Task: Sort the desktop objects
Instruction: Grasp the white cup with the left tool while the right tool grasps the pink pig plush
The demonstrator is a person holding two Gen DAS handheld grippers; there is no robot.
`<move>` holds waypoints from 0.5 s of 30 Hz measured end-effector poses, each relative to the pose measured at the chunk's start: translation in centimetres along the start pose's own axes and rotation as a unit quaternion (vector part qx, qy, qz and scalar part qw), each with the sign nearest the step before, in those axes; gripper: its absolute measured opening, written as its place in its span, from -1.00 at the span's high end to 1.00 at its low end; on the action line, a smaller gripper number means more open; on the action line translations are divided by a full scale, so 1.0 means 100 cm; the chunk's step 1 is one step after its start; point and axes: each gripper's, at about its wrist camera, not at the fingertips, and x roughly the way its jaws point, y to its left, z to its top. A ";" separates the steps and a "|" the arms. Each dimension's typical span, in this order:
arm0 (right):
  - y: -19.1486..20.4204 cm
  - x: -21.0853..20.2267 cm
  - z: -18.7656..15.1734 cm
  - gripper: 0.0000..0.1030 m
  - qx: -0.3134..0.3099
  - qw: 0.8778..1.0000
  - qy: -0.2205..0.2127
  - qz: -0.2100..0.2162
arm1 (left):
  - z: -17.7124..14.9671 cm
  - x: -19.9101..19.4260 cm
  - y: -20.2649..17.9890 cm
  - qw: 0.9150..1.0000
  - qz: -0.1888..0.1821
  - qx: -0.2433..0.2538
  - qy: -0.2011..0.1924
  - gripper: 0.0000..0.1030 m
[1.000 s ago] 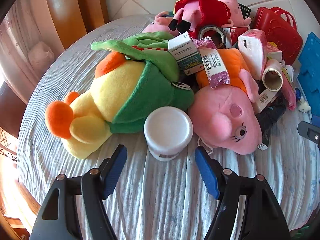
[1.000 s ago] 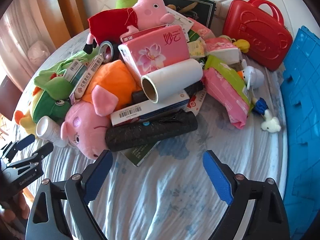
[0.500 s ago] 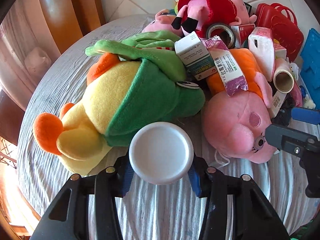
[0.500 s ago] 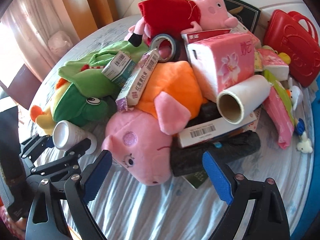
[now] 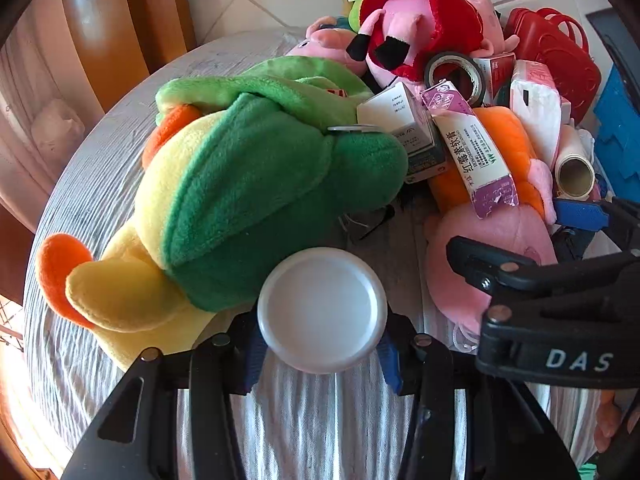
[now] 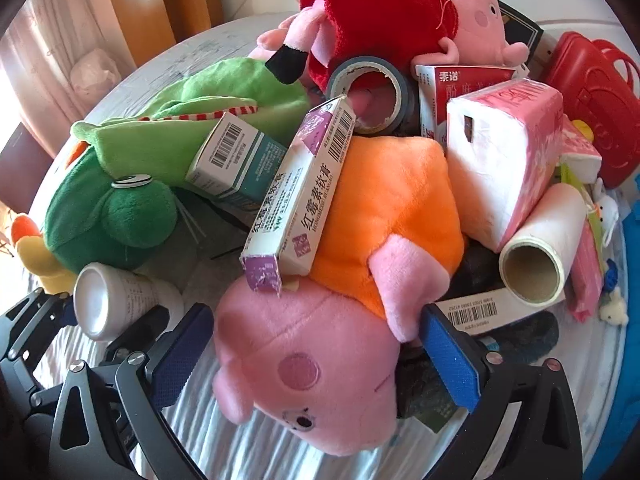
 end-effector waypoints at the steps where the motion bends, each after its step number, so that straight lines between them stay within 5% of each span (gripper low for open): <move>1: 0.003 0.002 0.002 -1.00 -0.001 1.000 0.002 -0.006 | 0.000 0.000 0.002 1.000 0.000 -0.001 0.000 0.11; 10: -0.009 0.036 -0.002 -1.00 0.050 0.996 0.053 0.060 | 0.000 0.000 0.007 1.000 0.008 0.002 -0.001 0.11; 15: -0.003 0.031 -0.005 -0.72 0.040 0.998 0.033 0.047 | -0.001 -0.002 0.005 1.000 0.002 0.003 0.003 0.11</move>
